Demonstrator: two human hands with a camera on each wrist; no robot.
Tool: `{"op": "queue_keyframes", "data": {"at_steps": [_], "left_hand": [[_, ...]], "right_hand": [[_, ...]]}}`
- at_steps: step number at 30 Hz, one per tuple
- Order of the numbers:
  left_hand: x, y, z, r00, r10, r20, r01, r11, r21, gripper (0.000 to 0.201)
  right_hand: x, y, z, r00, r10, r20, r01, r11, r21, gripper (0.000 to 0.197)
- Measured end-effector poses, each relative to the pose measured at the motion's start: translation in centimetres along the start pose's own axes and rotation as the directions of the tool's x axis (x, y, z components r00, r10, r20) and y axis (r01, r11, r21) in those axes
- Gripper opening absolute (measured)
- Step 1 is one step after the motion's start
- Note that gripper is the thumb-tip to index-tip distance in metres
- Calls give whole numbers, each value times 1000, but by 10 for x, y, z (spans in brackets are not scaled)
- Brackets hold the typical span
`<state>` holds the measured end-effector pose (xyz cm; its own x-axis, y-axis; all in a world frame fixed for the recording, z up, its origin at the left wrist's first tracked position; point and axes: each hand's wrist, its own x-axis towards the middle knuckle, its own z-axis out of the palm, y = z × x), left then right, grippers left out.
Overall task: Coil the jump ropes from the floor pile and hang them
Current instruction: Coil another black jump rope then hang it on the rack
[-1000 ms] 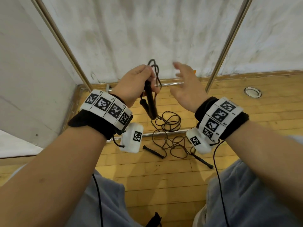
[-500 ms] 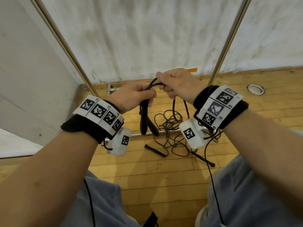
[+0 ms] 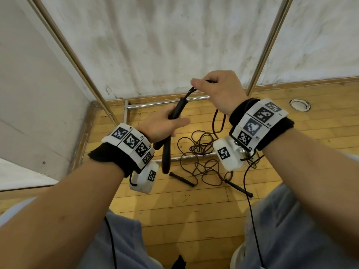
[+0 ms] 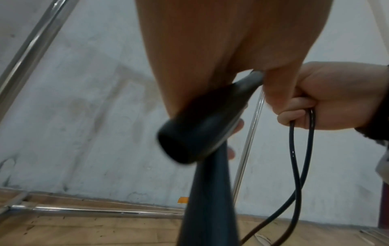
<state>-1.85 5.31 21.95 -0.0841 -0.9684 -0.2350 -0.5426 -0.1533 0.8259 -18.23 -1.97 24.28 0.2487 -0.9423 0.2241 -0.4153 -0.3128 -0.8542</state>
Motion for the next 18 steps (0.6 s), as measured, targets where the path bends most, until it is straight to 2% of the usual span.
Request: {"op": "queue_keyframes", "data": {"at_steps": [3, 6, 10, 12, 15, 18], "left_hand": [[3, -3, -1, 999, 19, -30, -16, 996, 88, 10], [4, -4, -2, 996, 66, -60, -58, 991, 123, 18], [6, -3, -5, 982, 158, -106, -127, 960, 251, 33], [6, -3, -6, 976, 190, -109, -152, 946, 286, 36], [6, -4, -8, 966, 216, -139, -174, 948, 265, 36], [5, -5, -12, 959, 209, -193, -170, 965, 198, 26]], "right_hand": [[6, 6, -10, 992, 50, 113, -43, 997, -65, 20], [3, 10, -10, 970, 102, 222, -69, 986, -154, 25], [-3, 6, -2, 953, 31, 303, 25, 983, -179, 37], [-3, 5, 1, 925, 81, 371, -13, 983, -182, 42], [-5, 2, 1, 887, 120, 445, -119, 992, -31, 37], [-6, -1, 1, 887, 82, 455, -61, 996, -61, 22]]}}
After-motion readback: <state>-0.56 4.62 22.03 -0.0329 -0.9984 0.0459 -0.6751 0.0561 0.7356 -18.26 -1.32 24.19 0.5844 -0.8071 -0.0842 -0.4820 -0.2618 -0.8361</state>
